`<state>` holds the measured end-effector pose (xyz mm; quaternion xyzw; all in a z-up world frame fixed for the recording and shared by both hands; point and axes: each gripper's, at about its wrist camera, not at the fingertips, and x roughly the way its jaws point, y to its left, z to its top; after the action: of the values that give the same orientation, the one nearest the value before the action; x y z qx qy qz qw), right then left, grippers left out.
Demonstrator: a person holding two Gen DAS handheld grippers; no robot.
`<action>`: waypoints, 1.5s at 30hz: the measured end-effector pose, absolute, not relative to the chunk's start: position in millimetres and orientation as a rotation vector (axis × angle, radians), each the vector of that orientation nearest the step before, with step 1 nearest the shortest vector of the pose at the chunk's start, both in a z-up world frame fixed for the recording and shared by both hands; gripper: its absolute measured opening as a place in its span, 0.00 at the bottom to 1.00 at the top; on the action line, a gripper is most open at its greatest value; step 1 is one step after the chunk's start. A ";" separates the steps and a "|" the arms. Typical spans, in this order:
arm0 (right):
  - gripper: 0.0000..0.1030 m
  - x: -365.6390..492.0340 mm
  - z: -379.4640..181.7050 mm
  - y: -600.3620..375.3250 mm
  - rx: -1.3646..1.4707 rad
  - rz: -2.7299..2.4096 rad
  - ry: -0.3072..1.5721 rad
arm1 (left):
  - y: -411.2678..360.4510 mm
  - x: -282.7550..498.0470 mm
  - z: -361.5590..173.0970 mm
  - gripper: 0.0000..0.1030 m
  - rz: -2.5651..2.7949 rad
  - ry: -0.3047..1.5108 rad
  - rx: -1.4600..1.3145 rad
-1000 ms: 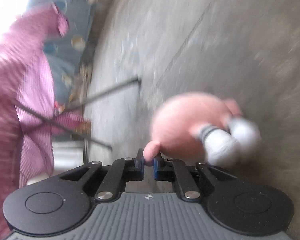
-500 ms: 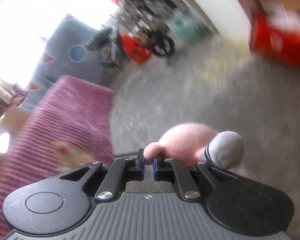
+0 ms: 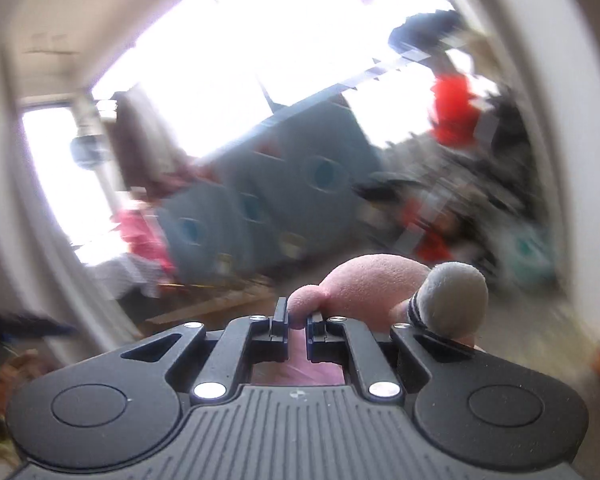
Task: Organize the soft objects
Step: 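Lift the pink plush toy up from the floor toward the box, then lower the plush toy into the box and open the right gripper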
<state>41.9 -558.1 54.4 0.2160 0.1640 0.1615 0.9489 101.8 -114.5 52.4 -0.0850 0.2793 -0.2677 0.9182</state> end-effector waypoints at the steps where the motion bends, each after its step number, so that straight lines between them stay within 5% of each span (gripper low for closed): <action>1: 0.08 44.0 74.7 -540.2 0.420 0.373 0.306 | -108.2 100.0 51.1 0.99 -0.542 0.573 -0.181; 9: 0.08 77.7 149.7 -389.1 0.377 0.732 0.298 | -38.5 78.0 31.6 0.99 -0.466 0.568 -0.268; 22: 0.08 186.3 29.8 -272.6 0.263 0.597 0.862 | 33.3 54.0 -17.6 0.99 -0.427 0.595 -0.331; 32: 0.13 188.3 42.6 -238.4 0.130 0.488 1.042 | 30.6 54.5 -38.5 0.99 -0.514 0.628 -0.368; 37: 0.41 174.1 67.2 -244.8 0.147 0.464 0.930 | 24.8 54.6 -40.2 0.99 -0.514 0.643 -0.336; 41: 0.43 154.7 79.1 -252.2 0.221 0.461 0.855 | 22.0 54.9 -37.4 1.00 -0.497 0.650 -0.306; 45: 0.66 122.3 87.7 -251.2 0.265 0.443 0.760 | 17.0 58.3 -27.8 1.00 -0.430 0.659 -0.241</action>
<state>122.3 -251.2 87.7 0.1277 0.3667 0.2138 0.8964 58.3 17.0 -27.8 -0.1170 0.3205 -0.2092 0.9164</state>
